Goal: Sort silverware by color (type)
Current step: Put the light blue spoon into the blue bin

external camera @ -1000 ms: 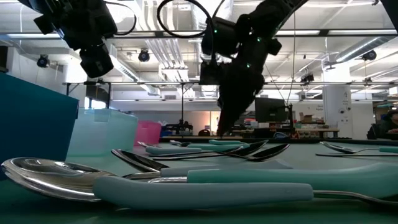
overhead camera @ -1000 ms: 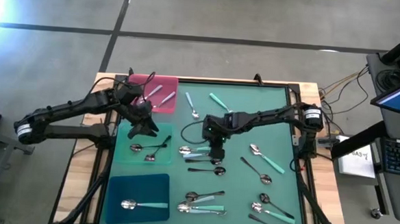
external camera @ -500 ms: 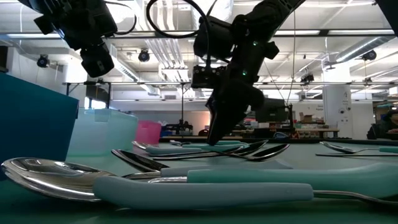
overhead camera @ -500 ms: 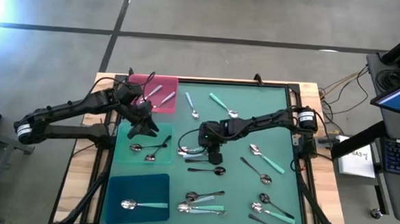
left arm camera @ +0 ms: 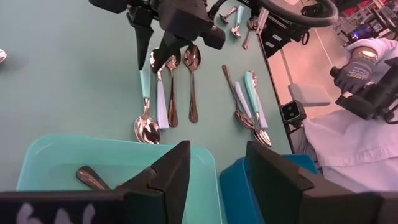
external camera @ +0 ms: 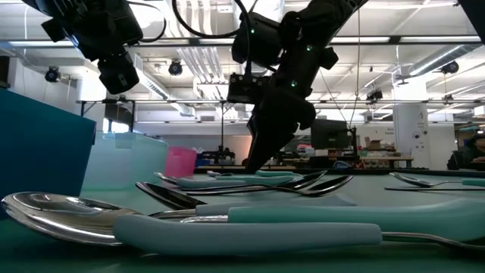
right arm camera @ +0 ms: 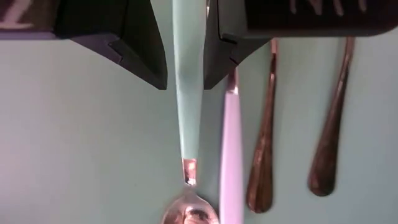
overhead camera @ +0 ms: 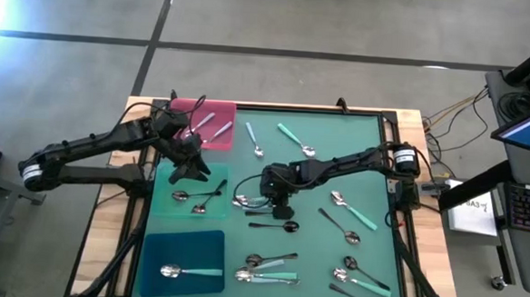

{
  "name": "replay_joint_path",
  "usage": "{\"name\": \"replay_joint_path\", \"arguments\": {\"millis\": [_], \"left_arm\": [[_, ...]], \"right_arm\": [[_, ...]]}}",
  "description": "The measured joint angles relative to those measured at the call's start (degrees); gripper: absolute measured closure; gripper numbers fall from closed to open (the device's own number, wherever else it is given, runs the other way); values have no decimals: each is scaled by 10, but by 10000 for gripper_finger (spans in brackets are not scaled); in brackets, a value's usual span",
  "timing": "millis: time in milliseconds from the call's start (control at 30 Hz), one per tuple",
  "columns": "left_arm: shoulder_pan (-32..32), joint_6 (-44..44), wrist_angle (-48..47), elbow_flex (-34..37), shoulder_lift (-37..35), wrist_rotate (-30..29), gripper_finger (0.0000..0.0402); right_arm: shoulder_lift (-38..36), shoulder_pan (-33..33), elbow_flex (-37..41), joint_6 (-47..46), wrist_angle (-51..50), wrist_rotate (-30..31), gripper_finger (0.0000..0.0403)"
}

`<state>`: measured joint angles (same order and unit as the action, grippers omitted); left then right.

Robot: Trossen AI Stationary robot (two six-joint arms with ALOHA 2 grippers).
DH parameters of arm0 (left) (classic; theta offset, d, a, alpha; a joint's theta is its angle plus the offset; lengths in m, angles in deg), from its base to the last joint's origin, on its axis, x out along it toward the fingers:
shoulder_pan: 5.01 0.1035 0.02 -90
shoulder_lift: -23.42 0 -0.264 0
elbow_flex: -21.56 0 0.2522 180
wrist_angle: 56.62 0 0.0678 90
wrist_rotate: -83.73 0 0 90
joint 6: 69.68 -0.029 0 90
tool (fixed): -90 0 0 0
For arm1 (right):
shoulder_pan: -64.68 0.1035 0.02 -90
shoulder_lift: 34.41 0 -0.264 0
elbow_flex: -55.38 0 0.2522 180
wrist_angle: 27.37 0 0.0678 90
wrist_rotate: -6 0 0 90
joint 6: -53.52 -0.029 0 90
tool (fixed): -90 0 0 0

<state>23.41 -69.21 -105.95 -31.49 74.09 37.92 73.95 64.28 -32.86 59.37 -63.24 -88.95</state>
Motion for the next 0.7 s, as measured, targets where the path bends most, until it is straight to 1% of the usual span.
{"name": "replay_joint_path", "arguments": {"millis": [267, 500, 700], "left_arm": [[0, 0, 0, 0, 0, 0, 261], [0, 0, 0, 0, 0, 0, 261], [0, 0, 0, 0, 0, 0, 261]], "right_arm": [[0, 15, -2, 1, 1, 1, 307], [0, 14, -2, 6, 2, 39, 307], [7, 15, -1, -6, 5, 30, 307]]}}
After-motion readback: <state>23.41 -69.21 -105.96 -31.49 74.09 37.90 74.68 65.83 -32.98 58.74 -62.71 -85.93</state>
